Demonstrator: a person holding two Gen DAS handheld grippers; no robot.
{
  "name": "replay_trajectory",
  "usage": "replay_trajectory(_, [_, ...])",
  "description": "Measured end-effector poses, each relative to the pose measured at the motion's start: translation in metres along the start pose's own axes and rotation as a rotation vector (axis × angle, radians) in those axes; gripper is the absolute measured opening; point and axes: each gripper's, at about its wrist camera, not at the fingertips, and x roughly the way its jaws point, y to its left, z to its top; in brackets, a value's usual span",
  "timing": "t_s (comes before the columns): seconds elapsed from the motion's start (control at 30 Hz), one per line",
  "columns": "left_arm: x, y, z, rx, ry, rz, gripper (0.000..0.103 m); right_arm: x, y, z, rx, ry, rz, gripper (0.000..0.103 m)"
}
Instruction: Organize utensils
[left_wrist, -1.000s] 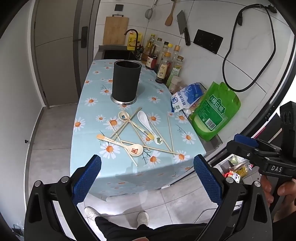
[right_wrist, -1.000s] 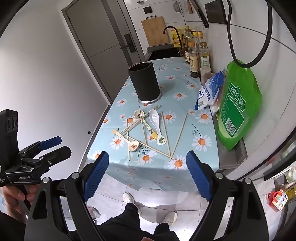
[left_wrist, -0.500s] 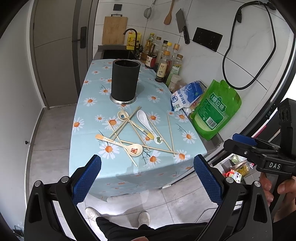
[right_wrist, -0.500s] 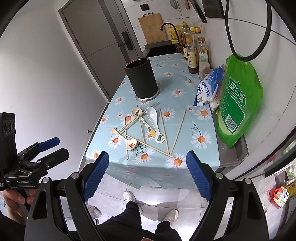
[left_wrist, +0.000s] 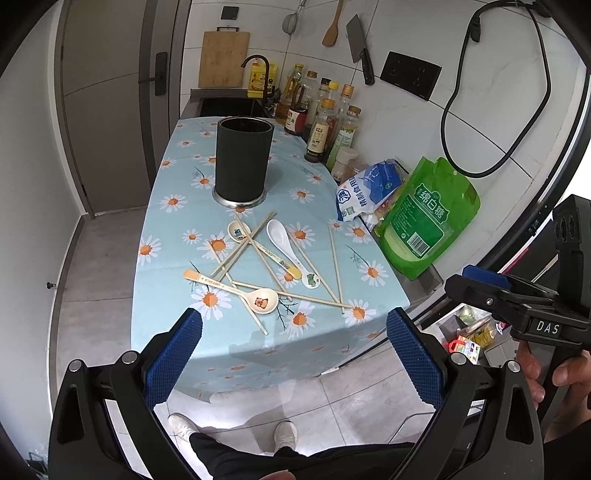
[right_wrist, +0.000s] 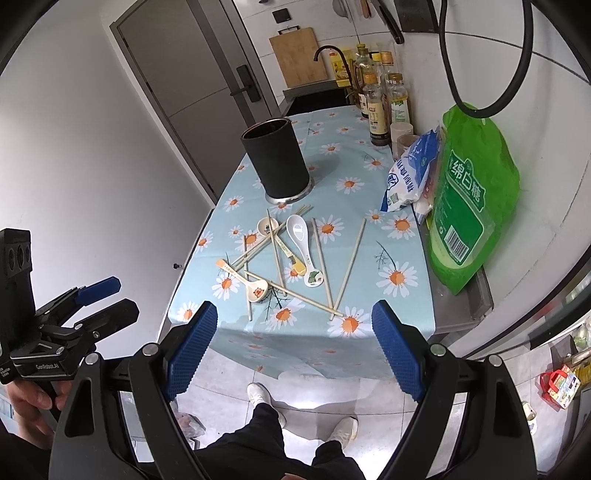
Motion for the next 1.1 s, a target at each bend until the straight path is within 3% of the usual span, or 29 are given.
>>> replay_trajectory(1.1, [0.005,-0.005,0.011,0.001,0.019,0.031,0.096,0.007,-0.006,0.006,0.006,0.007,0.016,0.085])
